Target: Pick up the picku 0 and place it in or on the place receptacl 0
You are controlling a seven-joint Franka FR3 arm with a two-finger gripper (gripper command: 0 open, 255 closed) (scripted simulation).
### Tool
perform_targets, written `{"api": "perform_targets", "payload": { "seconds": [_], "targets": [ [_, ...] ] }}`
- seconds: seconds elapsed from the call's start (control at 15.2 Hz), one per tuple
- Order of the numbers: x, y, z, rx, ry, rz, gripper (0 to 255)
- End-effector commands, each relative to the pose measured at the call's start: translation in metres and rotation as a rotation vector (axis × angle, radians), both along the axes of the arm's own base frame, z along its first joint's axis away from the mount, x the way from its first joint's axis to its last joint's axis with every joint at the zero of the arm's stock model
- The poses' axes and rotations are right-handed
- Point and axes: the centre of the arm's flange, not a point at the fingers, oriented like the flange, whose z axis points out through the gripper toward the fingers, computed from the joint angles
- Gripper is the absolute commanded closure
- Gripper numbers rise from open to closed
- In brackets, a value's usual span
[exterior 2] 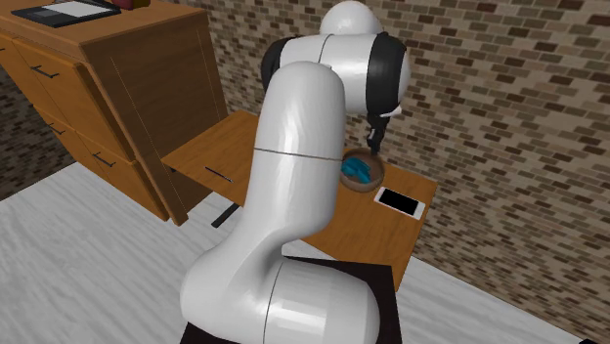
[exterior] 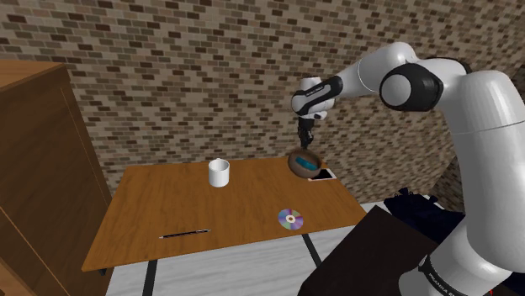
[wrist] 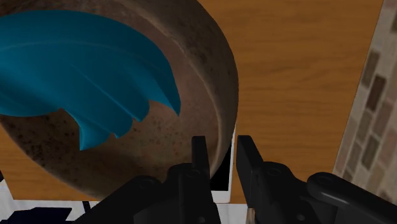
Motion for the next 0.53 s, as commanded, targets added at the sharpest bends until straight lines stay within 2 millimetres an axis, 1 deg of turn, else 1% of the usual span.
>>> {"api": "perform_targets", "payload": {
  "seconds": [0.0, 0.46],
  "targets": [
    [-0.008, -0.004, -0.001, 0.000, -0.001, 0.000, 255],
    [-0.008, -0.004, -0.038, 0.000, -0.001, 0.000, 255]
  ]
}}
